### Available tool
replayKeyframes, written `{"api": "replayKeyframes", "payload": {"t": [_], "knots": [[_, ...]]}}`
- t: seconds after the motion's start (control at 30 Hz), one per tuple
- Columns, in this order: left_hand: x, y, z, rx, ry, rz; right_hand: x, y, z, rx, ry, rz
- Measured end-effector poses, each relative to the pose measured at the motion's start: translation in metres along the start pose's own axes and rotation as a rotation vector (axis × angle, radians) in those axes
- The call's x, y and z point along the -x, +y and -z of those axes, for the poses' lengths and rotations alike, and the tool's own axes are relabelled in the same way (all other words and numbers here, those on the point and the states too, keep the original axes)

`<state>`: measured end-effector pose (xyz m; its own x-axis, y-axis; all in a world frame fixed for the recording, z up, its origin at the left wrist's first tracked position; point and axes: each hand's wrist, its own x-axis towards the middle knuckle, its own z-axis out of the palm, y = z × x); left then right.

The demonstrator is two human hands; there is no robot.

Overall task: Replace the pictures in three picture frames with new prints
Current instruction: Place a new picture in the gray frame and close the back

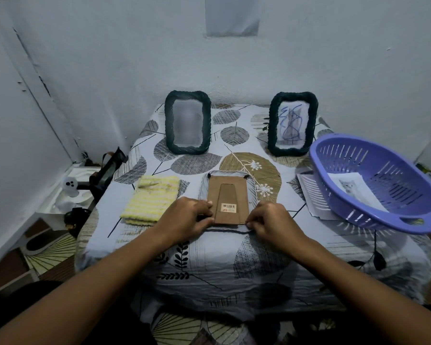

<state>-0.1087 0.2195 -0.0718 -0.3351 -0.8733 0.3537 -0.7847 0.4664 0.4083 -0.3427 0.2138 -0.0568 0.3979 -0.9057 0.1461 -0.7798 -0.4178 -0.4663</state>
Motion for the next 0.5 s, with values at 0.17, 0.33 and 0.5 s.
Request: {"api": "replayKeyframes", "payload": {"t": [0.17,0.33,0.5], "knots": [[-0.007,-0.011,0.011,0.035,-0.120,0.007,-0.007,0.005,0.011,-0.028,-0.091,0.014],[-0.019,-0.013,0.024,0.089,-0.198,0.038,-0.016,0.007,0.021,-0.027,-0.160,0.025],[-0.052,-0.021,0.025,0.060,-0.001,0.126,-0.047,0.018,0.026,-0.099,-0.009,-0.038]]}}
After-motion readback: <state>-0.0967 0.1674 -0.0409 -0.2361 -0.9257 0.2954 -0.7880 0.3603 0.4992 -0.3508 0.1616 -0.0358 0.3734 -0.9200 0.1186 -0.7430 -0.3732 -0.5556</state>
